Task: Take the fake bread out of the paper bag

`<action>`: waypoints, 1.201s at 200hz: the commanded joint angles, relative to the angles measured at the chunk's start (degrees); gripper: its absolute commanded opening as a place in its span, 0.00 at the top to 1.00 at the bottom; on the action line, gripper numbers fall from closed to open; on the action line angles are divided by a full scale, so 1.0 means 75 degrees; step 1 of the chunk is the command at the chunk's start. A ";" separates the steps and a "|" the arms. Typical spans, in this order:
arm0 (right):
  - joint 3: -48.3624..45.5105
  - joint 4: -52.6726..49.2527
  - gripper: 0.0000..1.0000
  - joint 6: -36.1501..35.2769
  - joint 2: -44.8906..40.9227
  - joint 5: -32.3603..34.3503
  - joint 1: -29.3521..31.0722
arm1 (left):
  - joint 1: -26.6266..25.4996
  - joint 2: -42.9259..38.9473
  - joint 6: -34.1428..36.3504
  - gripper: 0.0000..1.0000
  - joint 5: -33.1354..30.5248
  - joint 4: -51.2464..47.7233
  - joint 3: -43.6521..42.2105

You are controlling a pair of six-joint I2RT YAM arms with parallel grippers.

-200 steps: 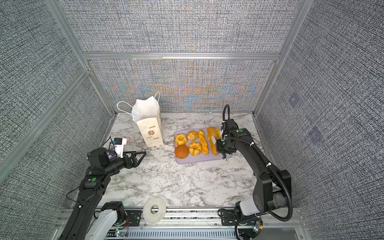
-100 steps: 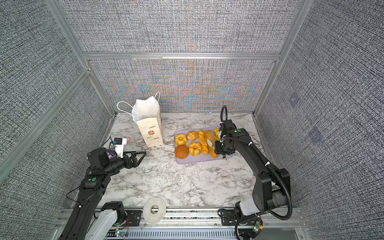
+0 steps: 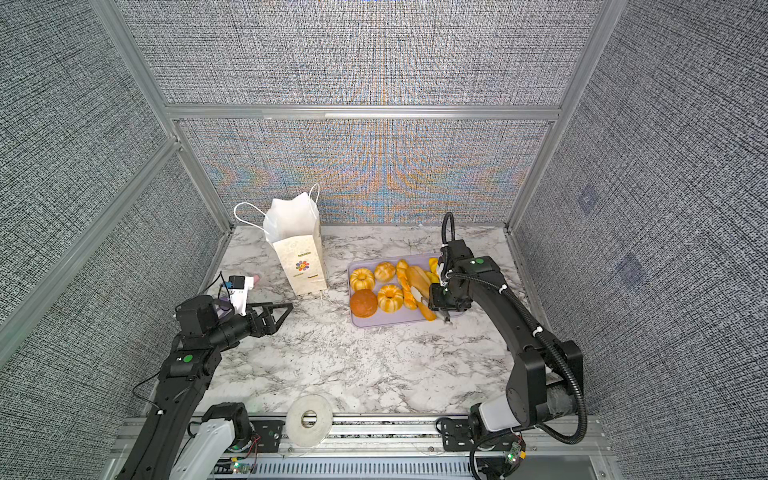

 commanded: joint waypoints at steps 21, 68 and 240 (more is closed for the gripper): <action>0.0206 -0.0141 0.46 0.0036 -0.0203 0.0002 -0.0002 | 0.0005 -0.0019 0.0033 0.01 0.0093 0.0205 -0.0032; 0.0218 -0.0132 0.49 0.0100 -0.0391 -0.0085 -0.0004 | 0.0000 -0.0022 0.0029 0.01 0.0093 0.0201 -0.0031; -0.2608 0.2471 0.70 0.1092 0.0252 0.0563 -0.0333 | 0.0005 -0.0022 0.0026 0.01 0.0105 0.0205 -0.0031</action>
